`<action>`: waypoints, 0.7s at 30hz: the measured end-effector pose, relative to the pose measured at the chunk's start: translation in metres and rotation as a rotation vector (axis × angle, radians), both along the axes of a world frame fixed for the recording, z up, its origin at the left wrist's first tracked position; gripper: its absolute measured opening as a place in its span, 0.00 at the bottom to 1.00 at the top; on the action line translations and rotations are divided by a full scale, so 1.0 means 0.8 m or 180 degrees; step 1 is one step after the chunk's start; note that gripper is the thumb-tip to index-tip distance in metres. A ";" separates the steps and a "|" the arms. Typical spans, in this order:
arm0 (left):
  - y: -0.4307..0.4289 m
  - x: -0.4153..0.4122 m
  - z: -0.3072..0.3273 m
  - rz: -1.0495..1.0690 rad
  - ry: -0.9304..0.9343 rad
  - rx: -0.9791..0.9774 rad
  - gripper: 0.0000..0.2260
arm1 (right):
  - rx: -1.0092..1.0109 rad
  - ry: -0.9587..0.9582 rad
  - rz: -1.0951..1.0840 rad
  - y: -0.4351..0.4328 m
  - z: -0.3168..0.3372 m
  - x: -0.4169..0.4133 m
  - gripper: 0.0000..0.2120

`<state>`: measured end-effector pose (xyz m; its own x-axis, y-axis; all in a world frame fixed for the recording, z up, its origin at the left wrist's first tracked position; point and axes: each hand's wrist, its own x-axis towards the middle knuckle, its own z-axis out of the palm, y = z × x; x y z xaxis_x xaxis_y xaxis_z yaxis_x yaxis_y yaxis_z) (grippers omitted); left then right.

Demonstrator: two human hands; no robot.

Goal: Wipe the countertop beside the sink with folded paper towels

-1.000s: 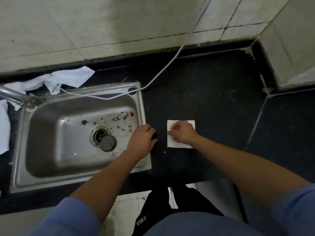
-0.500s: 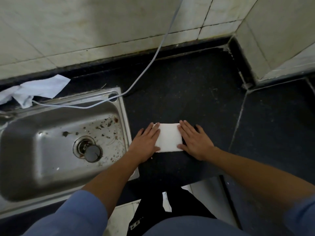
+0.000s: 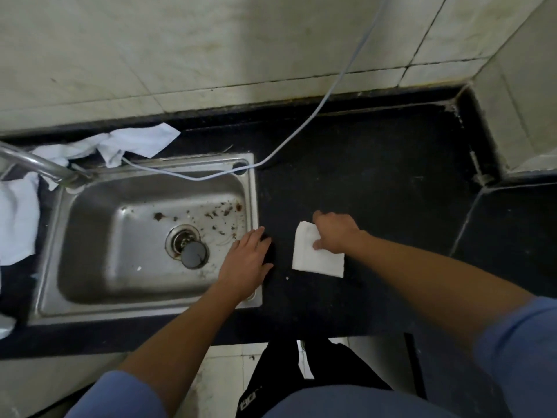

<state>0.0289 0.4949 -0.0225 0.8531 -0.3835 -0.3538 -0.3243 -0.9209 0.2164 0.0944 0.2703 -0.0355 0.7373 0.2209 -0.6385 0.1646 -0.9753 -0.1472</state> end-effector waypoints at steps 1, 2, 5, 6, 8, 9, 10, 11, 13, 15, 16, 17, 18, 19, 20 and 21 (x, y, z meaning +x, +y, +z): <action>0.005 -0.005 0.001 0.0104 0.0026 0.0021 0.25 | 0.0079 0.0138 -0.0097 0.002 -0.001 0.002 0.23; 0.011 -0.010 0.001 0.0208 0.0033 0.0046 0.24 | 0.0154 0.0255 -0.0202 0.004 -0.002 0.003 0.21; 0.021 -0.013 0.007 0.0413 -0.0052 0.0063 0.23 | 0.0407 0.0465 -0.0506 0.004 -0.004 0.003 0.20; 0.023 -0.012 0.010 0.0441 -0.0098 0.0067 0.22 | 0.0480 0.0480 -0.0548 0.004 -0.001 0.003 0.20; 0.027 -0.007 0.018 0.0435 -0.0144 0.0118 0.22 | 0.0586 0.0457 -0.0619 0.001 0.010 -0.001 0.20; 0.027 -0.002 0.021 0.0398 -0.0139 0.0157 0.22 | 0.0635 0.0423 -0.0695 -0.001 0.016 -0.003 0.20; 0.027 0.004 0.026 0.0332 -0.0141 0.0198 0.21 | 0.0690 0.0366 -0.0784 -0.004 0.022 -0.006 0.21; 0.025 0.012 0.031 0.0258 -0.0151 0.0231 0.21 | 0.0749 0.0294 -0.0874 -0.007 0.029 -0.008 0.22; 0.020 0.029 0.042 0.0118 -0.0173 0.0232 0.21 | 0.0830 0.0112 -0.1011 -0.015 0.045 -0.016 0.19; 0.012 0.048 0.054 -0.0048 -0.0199 0.0200 0.21 | 0.0851 -0.0178 -0.1065 -0.025 0.061 -0.025 0.11; 0.008 0.056 0.060 -0.0165 -0.0208 0.0189 0.21 | 0.0867 -0.0361 -0.1116 -0.029 0.070 -0.031 0.08; 0.002 0.065 0.066 -0.0346 -0.0243 0.0175 0.21 | 0.0874 -0.0549 -0.1207 -0.034 0.081 -0.042 0.08; -0.001 0.073 0.070 -0.0473 -0.0277 0.0178 0.20 | 0.0846 -0.0704 -0.1223 -0.037 0.090 -0.050 0.09; -0.006 0.079 0.075 -0.0616 -0.0331 0.0195 0.20 | 0.0767 -0.0864 -0.1232 -0.041 0.098 -0.060 0.11; -0.011 0.085 0.081 -0.0834 -0.0411 0.0201 0.19 | 0.0657 -0.1034 -0.1280 -0.043 0.109 -0.074 0.12; -0.016 0.088 0.087 -0.1059 -0.0479 0.0207 0.18 | 0.0534 -0.1174 -0.1329 -0.046 0.120 -0.090 0.14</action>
<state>0.0996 0.4823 0.0474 0.7299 -0.6294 -0.2666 -0.6319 -0.7701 0.0879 0.0223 0.2337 0.0602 0.9507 -0.0605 -0.3042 -0.1592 -0.9369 -0.3113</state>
